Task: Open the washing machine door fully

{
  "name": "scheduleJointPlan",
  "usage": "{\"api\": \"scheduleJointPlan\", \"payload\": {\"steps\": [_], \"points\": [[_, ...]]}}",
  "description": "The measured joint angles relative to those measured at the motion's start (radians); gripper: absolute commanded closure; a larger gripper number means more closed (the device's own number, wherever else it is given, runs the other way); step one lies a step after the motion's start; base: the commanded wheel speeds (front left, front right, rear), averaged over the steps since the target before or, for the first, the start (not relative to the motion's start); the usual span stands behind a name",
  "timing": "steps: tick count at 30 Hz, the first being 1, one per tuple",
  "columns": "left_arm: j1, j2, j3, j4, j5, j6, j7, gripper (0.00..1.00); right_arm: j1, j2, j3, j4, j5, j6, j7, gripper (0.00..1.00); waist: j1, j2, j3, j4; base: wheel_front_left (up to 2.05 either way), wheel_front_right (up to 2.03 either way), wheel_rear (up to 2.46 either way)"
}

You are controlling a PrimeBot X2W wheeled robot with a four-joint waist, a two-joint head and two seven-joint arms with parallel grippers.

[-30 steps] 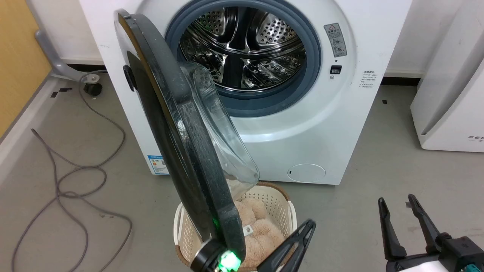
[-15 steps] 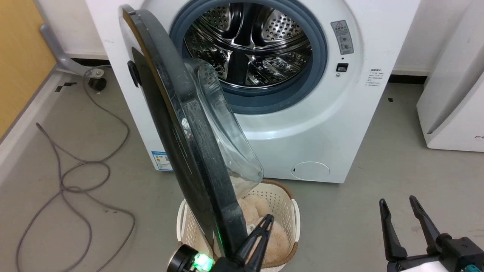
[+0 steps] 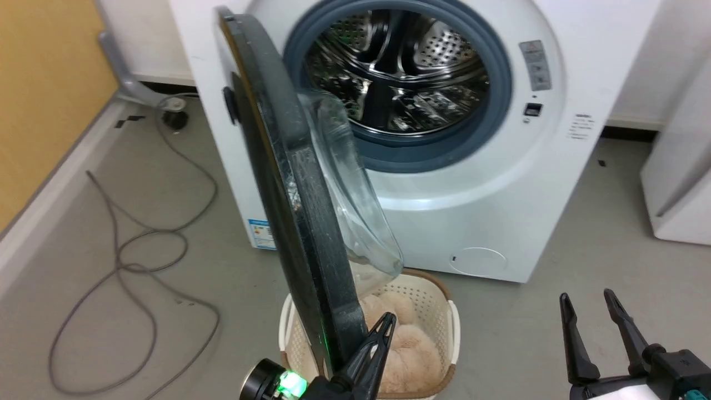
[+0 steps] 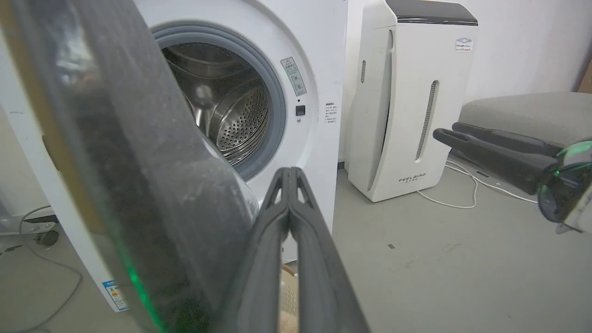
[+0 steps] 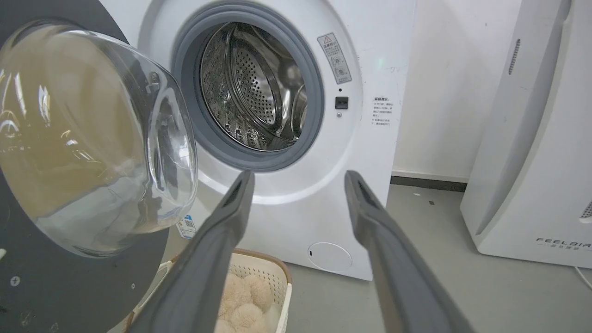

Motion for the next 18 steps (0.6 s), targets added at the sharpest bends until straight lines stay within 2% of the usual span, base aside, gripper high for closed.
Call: {"api": "scheduleJointPlan", "payload": {"steps": [13, 18], "points": [[0.025, 0.057, 0.014, -0.042, 0.006, 0.001, -0.007, 1.00, 0.011, 0.001, 0.004, 0.001, 0.003, 0.000, 0.000, 0.00, 0.0000, 0.0000, -0.006, 0.128, 0.00, 0.00, 0.00], [0.031, 0.083, 0.038, -0.053, 0.006, 0.016, -0.007, 1.00, 0.011, 0.001, 0.004, 0.001, 0.004, 0.000, 0.000, 0.00, 0.0000, 0.0000, -0.008, 0.178, 0.00, 0.00, 0.00]]}}
